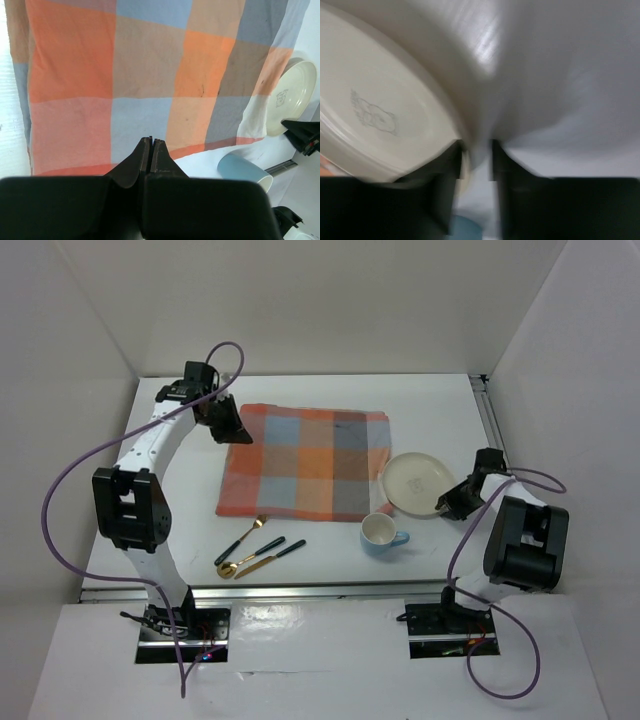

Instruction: Set the dinner table for one person

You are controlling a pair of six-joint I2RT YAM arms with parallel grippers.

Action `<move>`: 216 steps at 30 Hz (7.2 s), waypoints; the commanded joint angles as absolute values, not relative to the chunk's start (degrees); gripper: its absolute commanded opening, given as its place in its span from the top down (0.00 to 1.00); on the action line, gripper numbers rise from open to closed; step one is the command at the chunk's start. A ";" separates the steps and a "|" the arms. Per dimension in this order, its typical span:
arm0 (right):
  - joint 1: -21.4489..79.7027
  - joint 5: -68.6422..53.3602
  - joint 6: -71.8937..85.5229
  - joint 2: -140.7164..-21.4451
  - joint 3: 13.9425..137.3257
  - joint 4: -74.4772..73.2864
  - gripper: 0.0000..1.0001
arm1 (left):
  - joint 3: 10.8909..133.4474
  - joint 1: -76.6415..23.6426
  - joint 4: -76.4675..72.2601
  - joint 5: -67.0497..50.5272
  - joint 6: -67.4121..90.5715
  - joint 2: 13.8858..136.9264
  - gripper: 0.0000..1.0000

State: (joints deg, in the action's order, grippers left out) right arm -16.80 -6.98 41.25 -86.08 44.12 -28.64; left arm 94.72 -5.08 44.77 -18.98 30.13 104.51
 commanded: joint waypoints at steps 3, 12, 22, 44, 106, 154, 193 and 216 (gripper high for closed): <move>-16.79 -4.85 41.74 -87.89 43.94 -25.12 0.93 | 94.39 -6.41 44.12 -20.04 29.18 104.41 1.00; -15.83 4.56 42.54 -79.64 55.71 -33.83 1.00 | 95.89 -6.94 45.52 -18.98 28.65 106.43 1.00; 5.95 3.87 40.25 -92.85 80.74 -37.43 1.00 | 90.97 -6.94 44.91 -14.95 29.79 107.14 1.00; 24.79 -6.33 39.46 -121.38 95.98 -35.42 0.77 | 81.83 -1.32 43.24 -11.24 32.17 98.88 1.00; 28.65 6.59 30.59 -80.24 67.66 -56.86 1.00 | 82.44 -3.43 41.66 -17.40 31.11 99.32 1.00; 13.45 4.22 28.12 -130.52 131.83 -51.23 0.15 | 72.78 -7.90 44.74 -8.45 25.58 91.68 0.46; 11.69 9.05 25.93 -94.66 101.87 -50.01 0.00 | 57.22 -24.26 48.52 8.96 35.69 94.75 0.40; 11.16 9.05 25.93 -92.90 97.91 -49.48 0.00 | 62.74 -23.64 51.58 17.83 30.15 99.93 0.91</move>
State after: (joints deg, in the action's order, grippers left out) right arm 11.57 8.80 26.46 -95.68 98.52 -50.92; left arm 59.83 -24.03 49.23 14.20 32.45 99.63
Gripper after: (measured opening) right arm 0.999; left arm 0.305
